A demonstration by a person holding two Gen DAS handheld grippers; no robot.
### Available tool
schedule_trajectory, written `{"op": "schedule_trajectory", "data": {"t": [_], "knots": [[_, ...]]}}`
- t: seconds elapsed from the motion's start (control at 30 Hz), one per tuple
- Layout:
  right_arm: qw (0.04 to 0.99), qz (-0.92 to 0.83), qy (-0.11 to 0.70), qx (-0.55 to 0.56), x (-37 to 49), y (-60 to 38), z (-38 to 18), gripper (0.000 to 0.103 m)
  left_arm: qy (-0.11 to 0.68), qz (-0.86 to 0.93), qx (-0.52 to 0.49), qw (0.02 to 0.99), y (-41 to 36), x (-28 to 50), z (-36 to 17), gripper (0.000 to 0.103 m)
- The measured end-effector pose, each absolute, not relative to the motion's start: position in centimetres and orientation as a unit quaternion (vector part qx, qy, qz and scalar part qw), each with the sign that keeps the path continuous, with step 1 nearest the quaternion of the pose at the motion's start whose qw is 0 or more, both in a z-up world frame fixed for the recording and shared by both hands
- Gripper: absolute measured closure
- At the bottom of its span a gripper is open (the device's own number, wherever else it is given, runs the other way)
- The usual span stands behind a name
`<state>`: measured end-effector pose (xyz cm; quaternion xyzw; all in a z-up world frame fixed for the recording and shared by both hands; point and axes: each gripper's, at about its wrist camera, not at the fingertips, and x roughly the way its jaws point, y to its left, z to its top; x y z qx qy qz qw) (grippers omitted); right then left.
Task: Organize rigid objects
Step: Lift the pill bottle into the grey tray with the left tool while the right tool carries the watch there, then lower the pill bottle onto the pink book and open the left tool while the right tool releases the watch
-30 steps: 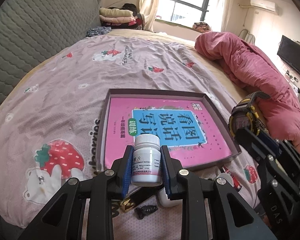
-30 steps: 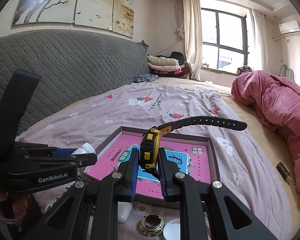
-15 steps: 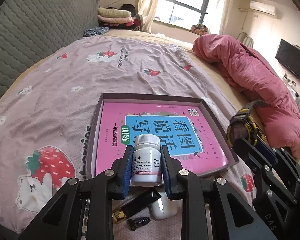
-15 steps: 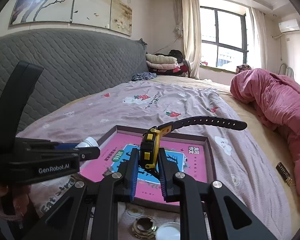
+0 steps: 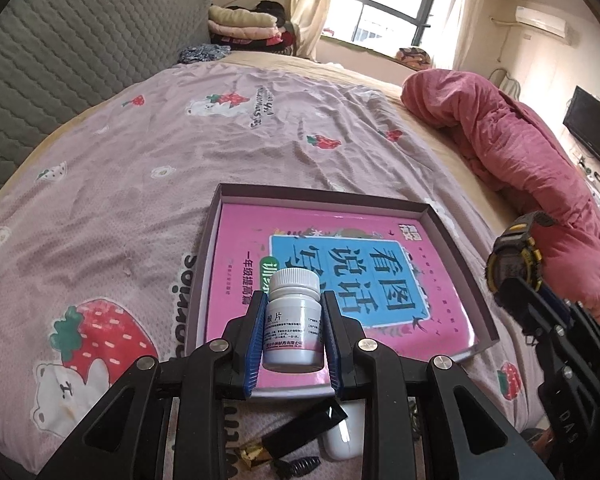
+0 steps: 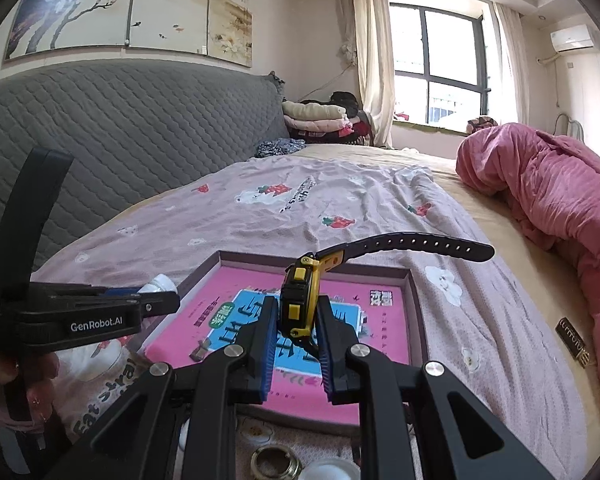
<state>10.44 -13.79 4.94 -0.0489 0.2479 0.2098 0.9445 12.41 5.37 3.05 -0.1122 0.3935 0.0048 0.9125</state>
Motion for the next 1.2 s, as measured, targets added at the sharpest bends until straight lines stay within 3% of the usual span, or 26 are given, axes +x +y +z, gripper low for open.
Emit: {"op": "schedule_trajectory", "data": {"t": [0.3, 1.2], "knots": [[0.949, 0.199, 0.238, -0.044, 12.9, -14.2, 4.9, 0.084, 0.404, 0.018, -0.102, 0.909, 5.8, 13.8, 1.6, 0.076], [0.902, 0.260, 0.337, -0.073, 14.4, -11.4, -1.4, 0.084, 0.445, 0.024, -0.084, 0.891, 5.1, 15.8, -2.2, 0.076]]}}
